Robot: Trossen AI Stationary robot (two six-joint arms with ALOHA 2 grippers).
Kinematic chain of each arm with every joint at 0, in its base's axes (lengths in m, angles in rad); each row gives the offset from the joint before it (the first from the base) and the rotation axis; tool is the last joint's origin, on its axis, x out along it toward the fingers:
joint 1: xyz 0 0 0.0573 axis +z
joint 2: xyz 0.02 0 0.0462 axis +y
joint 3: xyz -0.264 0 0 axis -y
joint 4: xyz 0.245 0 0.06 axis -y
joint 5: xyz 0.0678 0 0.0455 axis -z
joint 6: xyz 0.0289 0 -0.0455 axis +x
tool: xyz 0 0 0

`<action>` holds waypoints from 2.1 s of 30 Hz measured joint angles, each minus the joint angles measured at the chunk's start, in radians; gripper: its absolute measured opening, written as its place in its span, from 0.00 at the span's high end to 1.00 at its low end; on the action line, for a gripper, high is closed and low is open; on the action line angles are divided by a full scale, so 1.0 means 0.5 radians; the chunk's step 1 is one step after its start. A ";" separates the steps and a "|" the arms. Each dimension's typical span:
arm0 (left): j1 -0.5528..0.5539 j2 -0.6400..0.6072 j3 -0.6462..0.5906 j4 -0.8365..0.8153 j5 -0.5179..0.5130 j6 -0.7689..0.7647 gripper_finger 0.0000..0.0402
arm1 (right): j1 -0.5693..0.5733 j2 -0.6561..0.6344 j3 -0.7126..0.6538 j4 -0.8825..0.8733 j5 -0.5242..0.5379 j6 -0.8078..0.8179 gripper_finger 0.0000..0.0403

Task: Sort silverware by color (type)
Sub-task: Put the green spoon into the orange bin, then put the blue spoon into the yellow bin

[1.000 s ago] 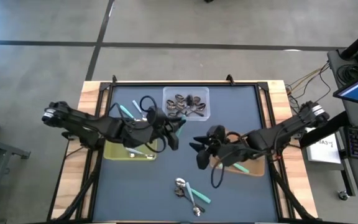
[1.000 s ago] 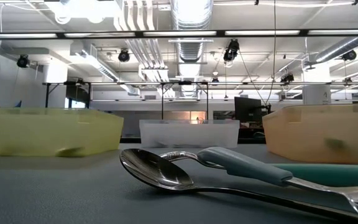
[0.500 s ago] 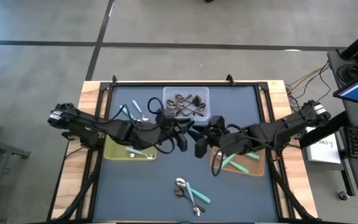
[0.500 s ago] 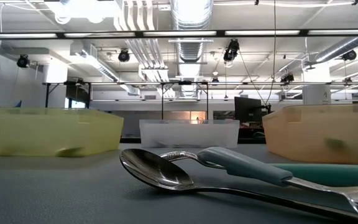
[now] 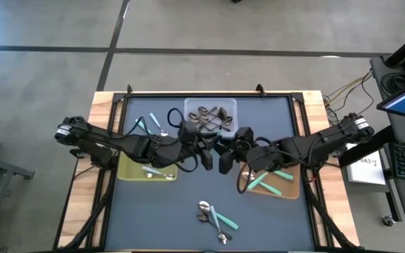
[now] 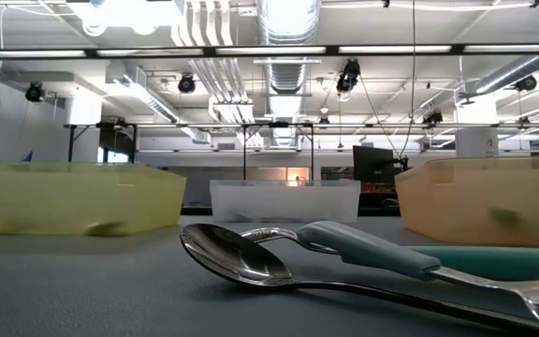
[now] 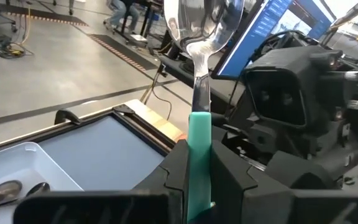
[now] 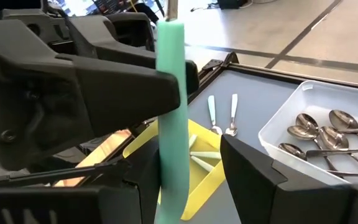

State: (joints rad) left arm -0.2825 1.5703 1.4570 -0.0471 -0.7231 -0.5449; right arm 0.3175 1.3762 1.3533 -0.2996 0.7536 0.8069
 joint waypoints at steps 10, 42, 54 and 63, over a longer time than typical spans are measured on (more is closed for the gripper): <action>-0.001 0.000 0.000 0.008 0.012 -0.003 0.94 | -0.011 0.000 0.000 0.000 0.002 -0.046 0.73; 0.008 -0.068 0.010 -0.665 0.021 0.018 0.62 | 0.368 -0.311 -0.329 -2.127 -1.088 0.903 0.91; 0.012 -0.068 0.010 -0.680 0.099 0.013 0.62 | 0.442 -0.127 -0.720 -2.101 -1.387 0.844 0.85; -0.015 -0.015 -0.030 -1.074 1.061 -0.023 0.62 | 0.441 -0.172 -0.573 -2.100 -1.374 0.756 0.54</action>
State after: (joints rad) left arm -0.2900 1.5628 1.4422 -0.5839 -0.1927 -0.5565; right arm 0.5381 1.2903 1.0666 -1.3495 0.0664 1.1850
